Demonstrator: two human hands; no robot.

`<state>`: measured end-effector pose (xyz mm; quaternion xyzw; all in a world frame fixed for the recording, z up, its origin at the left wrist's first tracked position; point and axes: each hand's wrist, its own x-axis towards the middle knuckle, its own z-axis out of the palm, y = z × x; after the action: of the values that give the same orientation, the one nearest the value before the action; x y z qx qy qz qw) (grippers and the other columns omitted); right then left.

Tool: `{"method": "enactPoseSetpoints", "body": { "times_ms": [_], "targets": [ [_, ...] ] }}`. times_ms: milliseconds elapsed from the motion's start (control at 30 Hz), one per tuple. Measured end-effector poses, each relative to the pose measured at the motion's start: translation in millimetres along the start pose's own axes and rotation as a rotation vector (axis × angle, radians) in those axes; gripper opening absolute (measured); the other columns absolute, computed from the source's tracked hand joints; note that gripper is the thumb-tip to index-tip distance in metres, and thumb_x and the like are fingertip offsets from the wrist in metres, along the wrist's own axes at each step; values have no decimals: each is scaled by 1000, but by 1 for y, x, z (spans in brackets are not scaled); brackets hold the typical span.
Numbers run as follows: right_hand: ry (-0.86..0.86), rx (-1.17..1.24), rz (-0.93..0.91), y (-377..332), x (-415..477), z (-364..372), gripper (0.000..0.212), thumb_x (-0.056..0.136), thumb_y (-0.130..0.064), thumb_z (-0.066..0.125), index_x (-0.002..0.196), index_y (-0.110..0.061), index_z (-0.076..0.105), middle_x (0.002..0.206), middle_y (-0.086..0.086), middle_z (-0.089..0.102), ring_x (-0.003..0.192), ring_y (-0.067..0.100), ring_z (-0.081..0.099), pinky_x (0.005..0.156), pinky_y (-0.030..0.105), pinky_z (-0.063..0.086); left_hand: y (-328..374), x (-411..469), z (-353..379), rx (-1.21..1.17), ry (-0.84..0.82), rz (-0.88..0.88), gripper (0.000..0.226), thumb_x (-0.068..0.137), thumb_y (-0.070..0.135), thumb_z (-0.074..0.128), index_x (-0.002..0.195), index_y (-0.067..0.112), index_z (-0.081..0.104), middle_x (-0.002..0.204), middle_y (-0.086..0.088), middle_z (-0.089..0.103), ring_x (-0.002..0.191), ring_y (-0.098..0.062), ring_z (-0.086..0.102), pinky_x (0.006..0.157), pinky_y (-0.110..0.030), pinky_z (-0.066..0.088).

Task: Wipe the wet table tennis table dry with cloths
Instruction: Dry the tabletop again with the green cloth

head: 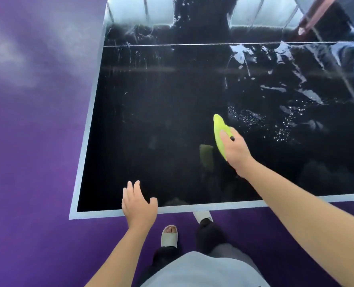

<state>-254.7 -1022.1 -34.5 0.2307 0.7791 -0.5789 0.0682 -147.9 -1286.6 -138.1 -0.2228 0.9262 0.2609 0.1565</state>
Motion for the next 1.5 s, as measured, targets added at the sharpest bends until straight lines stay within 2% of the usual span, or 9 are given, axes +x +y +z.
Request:
{"method": "enactPoseSetpoints", "body": {
  "times_ms": [200, 300, 633, 867, 1067, 1200, 1300, 1367, 1500],
  "targets": [
    [-129, -509, 26, 36, 99, 20, 40, 103, -41, 42, 142, -34, 44, 128, 2, 46, 122, 22, 42, 120, 41, 20, 3, -1, -4, 149, -112, -61, 81, 97, 32, 59, 161, 27, 8, 169, 2, 0, 156, -23, -1, 123, -46, 18],
    [-183, -890, -81, 58, 104, 50, 55, 104, -50, 27, 156, -37, 15, 166, -4, 7, 152, 16, 0, 121, 47, -6, 6, -1, -9, 134, -217, -126, 87, 97, 29, 60, 160, 30, 1, 169, 5, -9, 156, -21, -9, 124, -48, 19],
    [-782, -1098, -591, -6, 168, 181, 57, 103, -53, 22, 157, -42, 4, 166, -3, -15, 151, 21, -22, 118, 52, -17, 49, 1, -22, -325, -142, -397, 61, 100, 17, 57, 154, 30, 33, 167, 9, 13, 154, -18, 14, 118, -41, 29],
    [-1256, -918, -883, 53, 36, 165, 47, 104, -47, 32, 150, -38, 35, 167, -10, 6, 153, 13, -11, 119, 47, -18, 47, -27, -50, -697, 370, -723, 59, 94, -4, 58, 142, 28, 50, 130, 1, 56, 107, -13, 58, 77, -29, 46],
    [-1591, -686, -431, 78, -56, 97, 30, 105, -40, 41, 126, -24, 55, 112, -7, 58, 124, 15, 47, 109, 30, 23, 23, -74, -66, -823, 554, -783, 44, 91, 6, 71, 130, 22, 61, 102, -1, 67, 95, -21, 65, 76, -34, 53],
    [-1341, -391, -329, 52, -66, 45, 12, 95, -27, 61, 103, -19, 64, 90, -11, 58, 82, 6, 51, 77, 27, 43, 39, -104, -75, -1229, 326, -527, 38, 88, 27, 76, 123, 16, 65, 104, -8, 62, 90, -16, 60, 88, -33, 53],
    [-1043, -158, -148, 23, -62, 2, 7, 86, -14, 75, 86, -13, 68, 75, -6, 61, 70, 5, 54, 68, 26, 44, 65, -118, -82, -1202, -193, -148, 75, 70, 59, 83, 135, 30, 59, 131, 7, 64, 122, -11, 59, 103, -31, 45],
    [-936, -72, -79, 4, -63, -30, 9, 83, -11, 78, 85, -10, 69, 74, 1, 64, 70, 10, 58, 67, 27, 46, 92, -123, -79, -987, -473, 29, 72, 77, 44, 82, 141, 38, 51, 141, 17, 57, 130, 0, 52, 109, -27, 41],
    [-764, 69, -45, -19, -79, -94, 18, 78, -8, 80, 87, -1, 66, 80, 13, 66, 74, 24, 61, 69, 36, 50, 142, -125, -59, -845, -542, 171, 73, 78, 22, 85, 139, 41, 49, 134, 11, 60, 125, -6, 56, 109, -33, 43]
  ]
}}
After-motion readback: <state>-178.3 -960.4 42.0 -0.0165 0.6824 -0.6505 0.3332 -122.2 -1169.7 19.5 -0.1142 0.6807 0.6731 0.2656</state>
